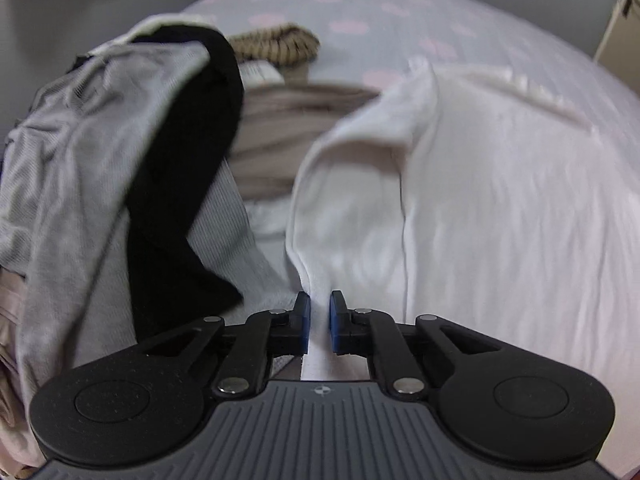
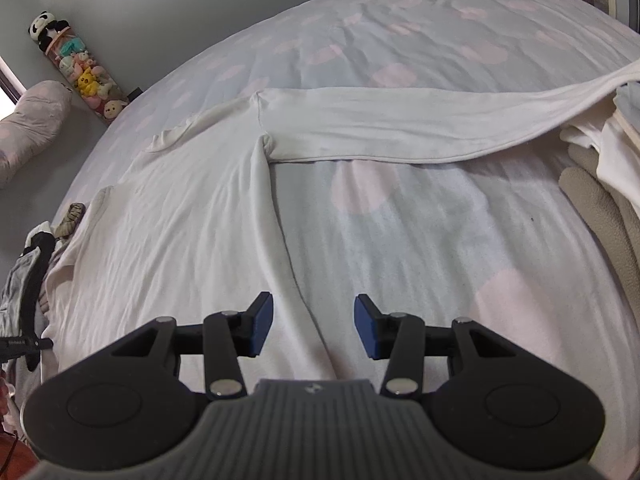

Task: Fold clothes

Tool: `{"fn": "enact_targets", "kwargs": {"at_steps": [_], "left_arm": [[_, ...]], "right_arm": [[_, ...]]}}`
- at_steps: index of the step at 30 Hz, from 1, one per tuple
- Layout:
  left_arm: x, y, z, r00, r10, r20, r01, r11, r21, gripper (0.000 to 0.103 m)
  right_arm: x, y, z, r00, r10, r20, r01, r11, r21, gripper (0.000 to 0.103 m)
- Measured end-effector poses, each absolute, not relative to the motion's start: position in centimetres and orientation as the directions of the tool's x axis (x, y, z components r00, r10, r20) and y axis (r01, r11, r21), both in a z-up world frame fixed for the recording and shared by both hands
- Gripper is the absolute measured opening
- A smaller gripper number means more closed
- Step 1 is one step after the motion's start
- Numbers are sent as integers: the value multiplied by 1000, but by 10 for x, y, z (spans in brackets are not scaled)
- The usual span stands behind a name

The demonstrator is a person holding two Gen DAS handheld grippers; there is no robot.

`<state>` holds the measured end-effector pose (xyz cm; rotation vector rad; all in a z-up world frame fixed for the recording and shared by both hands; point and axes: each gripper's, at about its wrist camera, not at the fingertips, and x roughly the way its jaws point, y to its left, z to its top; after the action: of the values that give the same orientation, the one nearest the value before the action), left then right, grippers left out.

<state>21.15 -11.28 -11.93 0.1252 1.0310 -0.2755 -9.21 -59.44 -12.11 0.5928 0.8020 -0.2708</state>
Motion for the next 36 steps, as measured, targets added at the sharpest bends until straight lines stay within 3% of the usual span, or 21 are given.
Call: {"fn": "enact_targets", "kwargs": {"at_steps": [8, 12, 17, 25, 29, 33, 36], "left_arm": [[211, -149, -33, 677, -184, -712, 362, 926, 105, 7], [195, -183, -5, 678, -312, -666, 488, 868, 91, 7], [159, -234, -21, 589, -448, -672, 645, 762, 58, 7], [141, -276, -116, 414, -457, -787, 720, 693, -24, 8], [142, -276, -145, 329, -425, -844, 729, 681, -59, 18], [145, -254, -136, 292, -435, -852, 721, 685, -103, 27], [150, -233, -114, 307, -455, -836, 711, 693, -117, 44]], "right_arm": [[-91, -594, -122, 674, 10, -739, 428, 809, 402, 48], [-88, -593, -123, 669, 13, -743, 424, 815, 395, 48], [-87, -592, -124, 665, 14, -746, 422, 818, 392, 48], [-87, -591, -125, 664, 17, -747, 418, 821, 390, 48], [-86, -590, -126, 663, 17, -749, 420, 820, 390, 48], [-85, -591, -126, 665, 18, -747, 420, 818, 393, 49], [-86, -591, -126, 667, 18, -745, 416, 821, 392, 49]]}}
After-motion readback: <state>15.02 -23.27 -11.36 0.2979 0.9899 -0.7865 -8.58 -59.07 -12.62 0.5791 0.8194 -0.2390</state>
